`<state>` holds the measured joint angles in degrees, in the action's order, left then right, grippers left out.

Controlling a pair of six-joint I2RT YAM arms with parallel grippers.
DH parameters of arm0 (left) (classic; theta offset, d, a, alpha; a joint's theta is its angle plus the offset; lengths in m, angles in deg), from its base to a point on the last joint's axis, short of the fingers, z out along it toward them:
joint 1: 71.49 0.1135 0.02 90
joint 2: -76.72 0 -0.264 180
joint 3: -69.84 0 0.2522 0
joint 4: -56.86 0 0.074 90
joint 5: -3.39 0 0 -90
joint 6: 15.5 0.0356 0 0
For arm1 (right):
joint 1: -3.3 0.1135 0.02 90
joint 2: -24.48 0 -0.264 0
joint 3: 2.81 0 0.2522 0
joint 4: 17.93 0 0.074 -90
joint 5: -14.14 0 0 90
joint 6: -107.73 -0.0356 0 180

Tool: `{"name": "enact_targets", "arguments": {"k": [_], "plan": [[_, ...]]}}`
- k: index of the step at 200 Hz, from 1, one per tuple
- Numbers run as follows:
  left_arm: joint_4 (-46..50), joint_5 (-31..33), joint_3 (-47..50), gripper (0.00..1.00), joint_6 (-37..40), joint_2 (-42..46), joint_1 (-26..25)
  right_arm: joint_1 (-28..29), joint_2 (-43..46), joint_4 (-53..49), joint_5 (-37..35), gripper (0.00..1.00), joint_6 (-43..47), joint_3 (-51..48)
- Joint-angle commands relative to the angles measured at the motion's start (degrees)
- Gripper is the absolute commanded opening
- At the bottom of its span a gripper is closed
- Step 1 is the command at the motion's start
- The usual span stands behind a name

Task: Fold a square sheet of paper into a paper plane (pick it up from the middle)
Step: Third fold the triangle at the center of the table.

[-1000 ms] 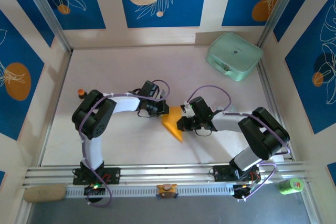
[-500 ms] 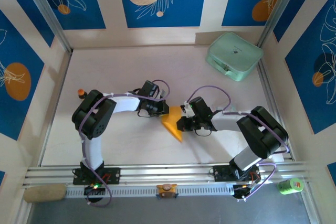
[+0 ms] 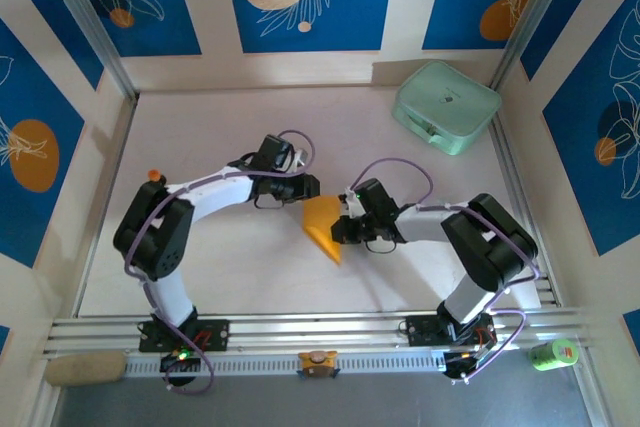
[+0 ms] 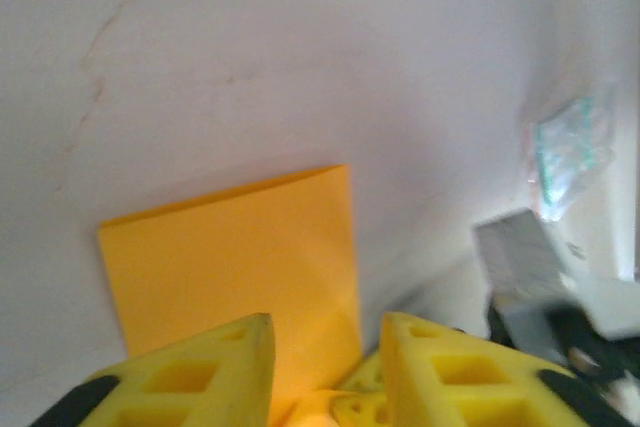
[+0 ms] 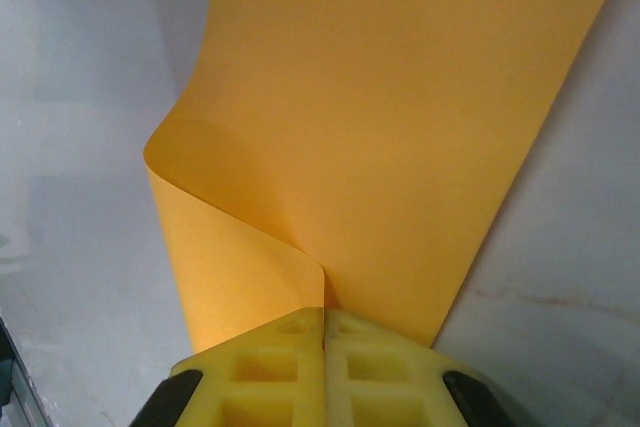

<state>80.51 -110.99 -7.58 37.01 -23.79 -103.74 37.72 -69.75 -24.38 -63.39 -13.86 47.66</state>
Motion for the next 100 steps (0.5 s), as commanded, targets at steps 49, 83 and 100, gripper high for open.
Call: {"name": "enact_targets", "arguments": {"k": [49, 83, 100], "plan": [[-18.3, -7.1, 15.9, 0.00, -13.4, 6.7, -1.5, -2.0, -3.9, -2.0, -0.3, 0.00, 1.3, 2.5], [-30.1, -7.9, 21.2, 0.00, -21.4, 5.2, -3.7, -2.1, -3.9, -2.1, -0.3, 0.00, 0.9, 2.4], [-33.0, -7.4, 22.4, 0.00, -23.1, 3.8, -4.1, -2.1, -4.0, -2.2, -0.4, 0.00, 0.8, 2.2]]}}
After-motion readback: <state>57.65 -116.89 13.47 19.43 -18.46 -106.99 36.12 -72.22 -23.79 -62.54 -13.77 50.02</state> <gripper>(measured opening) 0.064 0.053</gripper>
